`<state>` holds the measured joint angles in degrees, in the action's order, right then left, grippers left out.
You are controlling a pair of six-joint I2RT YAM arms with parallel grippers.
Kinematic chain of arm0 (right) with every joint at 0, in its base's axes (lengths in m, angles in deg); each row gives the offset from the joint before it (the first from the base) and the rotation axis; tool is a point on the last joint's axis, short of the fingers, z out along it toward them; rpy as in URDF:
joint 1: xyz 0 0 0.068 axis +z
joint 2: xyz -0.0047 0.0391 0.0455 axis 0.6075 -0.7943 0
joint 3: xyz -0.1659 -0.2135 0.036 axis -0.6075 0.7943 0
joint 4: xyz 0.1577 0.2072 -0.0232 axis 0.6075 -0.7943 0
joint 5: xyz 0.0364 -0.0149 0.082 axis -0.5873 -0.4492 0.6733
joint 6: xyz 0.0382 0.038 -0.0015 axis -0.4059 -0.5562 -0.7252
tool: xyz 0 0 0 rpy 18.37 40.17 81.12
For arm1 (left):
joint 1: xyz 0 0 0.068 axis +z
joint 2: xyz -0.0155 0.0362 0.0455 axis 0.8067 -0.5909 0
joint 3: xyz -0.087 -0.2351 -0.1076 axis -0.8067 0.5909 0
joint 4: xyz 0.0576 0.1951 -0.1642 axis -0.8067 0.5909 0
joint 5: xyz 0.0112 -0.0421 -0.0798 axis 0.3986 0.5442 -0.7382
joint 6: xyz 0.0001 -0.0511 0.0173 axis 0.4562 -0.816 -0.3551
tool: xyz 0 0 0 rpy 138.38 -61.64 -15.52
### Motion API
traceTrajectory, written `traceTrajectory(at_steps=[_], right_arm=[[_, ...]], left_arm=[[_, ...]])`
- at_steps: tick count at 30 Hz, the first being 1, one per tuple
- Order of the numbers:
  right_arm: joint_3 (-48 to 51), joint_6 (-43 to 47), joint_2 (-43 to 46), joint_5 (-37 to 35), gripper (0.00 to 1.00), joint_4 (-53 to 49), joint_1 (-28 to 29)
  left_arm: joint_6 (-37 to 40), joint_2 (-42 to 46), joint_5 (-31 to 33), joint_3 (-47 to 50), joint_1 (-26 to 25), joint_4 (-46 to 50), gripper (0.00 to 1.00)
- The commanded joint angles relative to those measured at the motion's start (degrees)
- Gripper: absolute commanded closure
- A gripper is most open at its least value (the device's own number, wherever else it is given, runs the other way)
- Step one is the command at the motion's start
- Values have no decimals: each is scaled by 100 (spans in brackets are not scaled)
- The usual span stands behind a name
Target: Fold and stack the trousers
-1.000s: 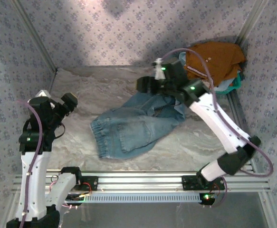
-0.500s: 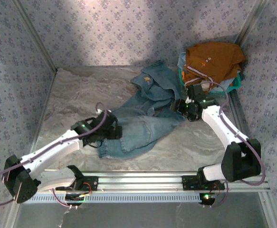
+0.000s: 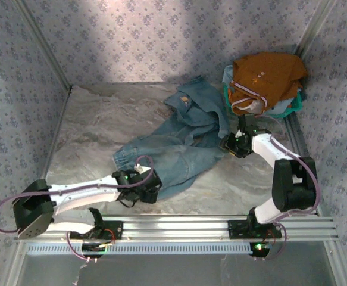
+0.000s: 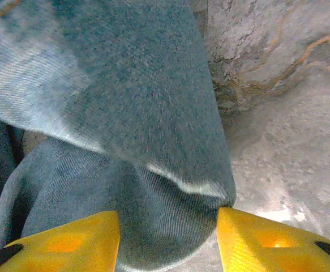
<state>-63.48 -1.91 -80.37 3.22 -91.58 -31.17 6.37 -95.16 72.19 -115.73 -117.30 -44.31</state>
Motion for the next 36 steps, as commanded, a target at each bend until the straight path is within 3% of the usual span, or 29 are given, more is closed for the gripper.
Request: traceTrajectory(at_steps=[1, 2, 5, 7, 10, 11, 15, 20, 25, 30, 36], right_arm=[[-65, -35, -193, 222, 55, 293, -29], [-56, -41, -236, 230, 58, 315, -26], [-37, -15, -303, 186, 72, 344, -40], [-4, -15, -295, 207, 83, 397, -65], [4, 2, -142, 175, 99, 337, -112], [6, 9, -30, 78, 100, 287, -105], [16, 99, 715, -223, 100, -48, 4], [-159, 181, 2044, -513, 100, -705, 172], [-855, 145, 3235, -910, 100, -1615, 444], [-2070, 222, 3646, -1385, 100, -2315, 1155], [-2975, 244, 3190, -1448, 100, -2017, 1402]], left_arm=[[-271, -178, 124, 188, -46, -551, 18], [-314, -248, 224, 225, -46, -652, 20], [-342, -471, 392, 265, -39, -794, 40], [-307, -596, 476, 189, -38, -712, 58], [-243, -582, 685, -68, -39, -272, 97], [-221, -504, 821, -204, -45, -45, 100], [-363, 233, 1558, -827, -48, 1290, 100], [-151, 1414, 2155, -1676, -24, 2142, 100], [-74, 1779, 2697, -2956, -115, 3131, 100], [93, 1904, 3007, -3911, -440, 3538, 100], [670, 1714, 3714, -4779, -440, 3306, 100]])
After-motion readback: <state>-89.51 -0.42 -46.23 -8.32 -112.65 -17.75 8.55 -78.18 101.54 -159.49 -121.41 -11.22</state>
